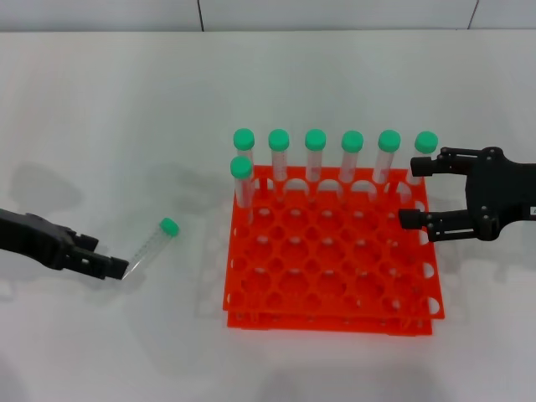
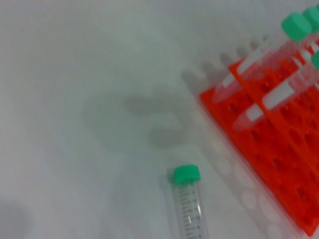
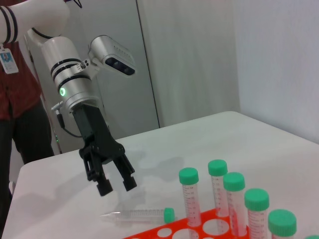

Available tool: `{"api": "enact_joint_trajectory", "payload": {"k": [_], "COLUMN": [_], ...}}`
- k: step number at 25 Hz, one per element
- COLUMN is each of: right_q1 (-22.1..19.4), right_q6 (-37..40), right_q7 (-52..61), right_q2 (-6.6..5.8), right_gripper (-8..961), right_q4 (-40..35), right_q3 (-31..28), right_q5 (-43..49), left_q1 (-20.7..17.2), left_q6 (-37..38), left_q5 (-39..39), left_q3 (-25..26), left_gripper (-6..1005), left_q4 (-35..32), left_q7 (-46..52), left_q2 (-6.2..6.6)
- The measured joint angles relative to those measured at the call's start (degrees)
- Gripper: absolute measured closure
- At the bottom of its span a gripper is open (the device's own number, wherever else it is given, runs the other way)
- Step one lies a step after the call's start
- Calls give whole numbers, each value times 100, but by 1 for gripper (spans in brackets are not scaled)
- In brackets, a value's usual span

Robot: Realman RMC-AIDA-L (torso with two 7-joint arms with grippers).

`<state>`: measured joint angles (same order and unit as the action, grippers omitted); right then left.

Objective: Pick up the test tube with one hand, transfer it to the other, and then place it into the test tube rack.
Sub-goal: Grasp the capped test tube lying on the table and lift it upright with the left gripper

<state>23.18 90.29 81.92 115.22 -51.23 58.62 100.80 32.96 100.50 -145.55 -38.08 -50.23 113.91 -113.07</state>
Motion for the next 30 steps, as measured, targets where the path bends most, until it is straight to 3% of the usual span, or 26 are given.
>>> {"api": "enact_joint_trajectory", "payload": {"k": [5,16,25,30], "right_q1": [6,35,57,57], "right_q6": [1,-35,-47,-47], "right_q7": [0,0,-1,-1], "right_q2": [0,-2,-9,-9], "right_gripper": [145,150,155,158], "right_q4": [-1,-2,-1,-1], "right_q3": [3,9,9,9], "right_q5": [-28,-43,-43,-43], "left_q1": [82,264,393,491], "left_q6": [-60,-162,-231,-199], "left_q5": [-65,-361,-607,-711], "left_q3": [-356,-401,-411,-433], "left_gripper": [115,117,124,138], "left_q4": [15,207,361,333], "left_q7": [207,271,286,317], "left_q2": [-27,-93,-94,-32]}}
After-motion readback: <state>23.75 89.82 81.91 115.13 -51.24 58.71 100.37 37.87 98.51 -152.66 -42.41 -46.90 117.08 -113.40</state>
